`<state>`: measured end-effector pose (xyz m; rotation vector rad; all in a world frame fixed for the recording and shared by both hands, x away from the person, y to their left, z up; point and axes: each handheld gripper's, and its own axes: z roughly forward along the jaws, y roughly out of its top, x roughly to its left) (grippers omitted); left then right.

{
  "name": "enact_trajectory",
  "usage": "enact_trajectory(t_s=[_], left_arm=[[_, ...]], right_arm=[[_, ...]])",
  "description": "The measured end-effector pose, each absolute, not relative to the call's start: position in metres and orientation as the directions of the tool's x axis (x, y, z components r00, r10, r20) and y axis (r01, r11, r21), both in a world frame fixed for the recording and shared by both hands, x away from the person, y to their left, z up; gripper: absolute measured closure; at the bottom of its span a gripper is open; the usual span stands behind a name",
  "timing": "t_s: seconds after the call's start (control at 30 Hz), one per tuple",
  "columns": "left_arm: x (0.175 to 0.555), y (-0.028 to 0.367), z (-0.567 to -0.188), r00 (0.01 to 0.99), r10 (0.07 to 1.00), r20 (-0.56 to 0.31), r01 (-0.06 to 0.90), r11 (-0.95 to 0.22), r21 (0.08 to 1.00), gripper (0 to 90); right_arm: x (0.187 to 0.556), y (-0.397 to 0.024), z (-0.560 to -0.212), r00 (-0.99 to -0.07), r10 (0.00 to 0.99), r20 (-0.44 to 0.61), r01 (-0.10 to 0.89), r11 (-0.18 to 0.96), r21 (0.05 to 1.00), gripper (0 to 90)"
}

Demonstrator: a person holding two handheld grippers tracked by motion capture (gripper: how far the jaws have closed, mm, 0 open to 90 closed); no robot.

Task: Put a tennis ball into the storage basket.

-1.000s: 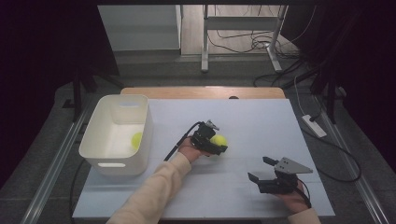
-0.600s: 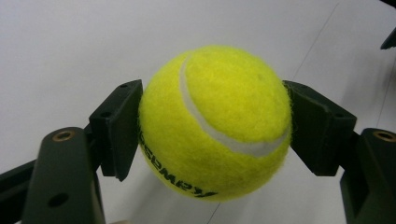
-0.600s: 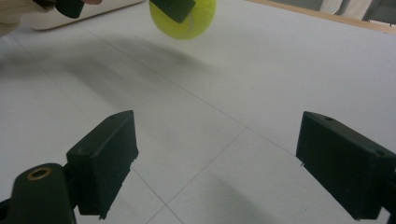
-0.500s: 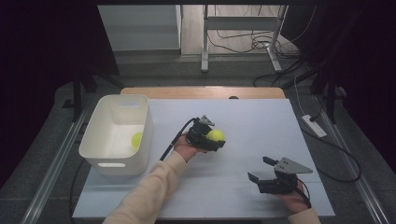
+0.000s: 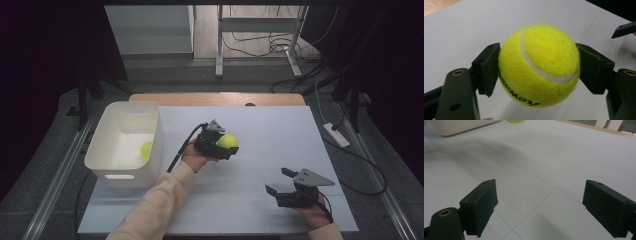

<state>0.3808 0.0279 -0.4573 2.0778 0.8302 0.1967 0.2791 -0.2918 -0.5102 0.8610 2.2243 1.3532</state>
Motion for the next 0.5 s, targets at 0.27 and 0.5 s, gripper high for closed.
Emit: enact_trajectory(t_s=[0.27, 0.5], left_arm=[[0.377, 0.033, -0.451, 0.762, 0.631, -0.145, 0.475, -0.393, 0.787, 26.5], [0.374, 0.037, -0.446, 0.761, 0.634, -0.14, 0.466, -0.384, 0.797, 26.5]], right_arm=[[0.279, -0.292, -0.51, -0.731, 0.682, -0.018, 0.298, 0.342, 0.891, 12.8], [0.279, -0.292, -0.51, -0.732, 0.682, -0.016, 0.296, 0.34, 0.893, 12.8]])
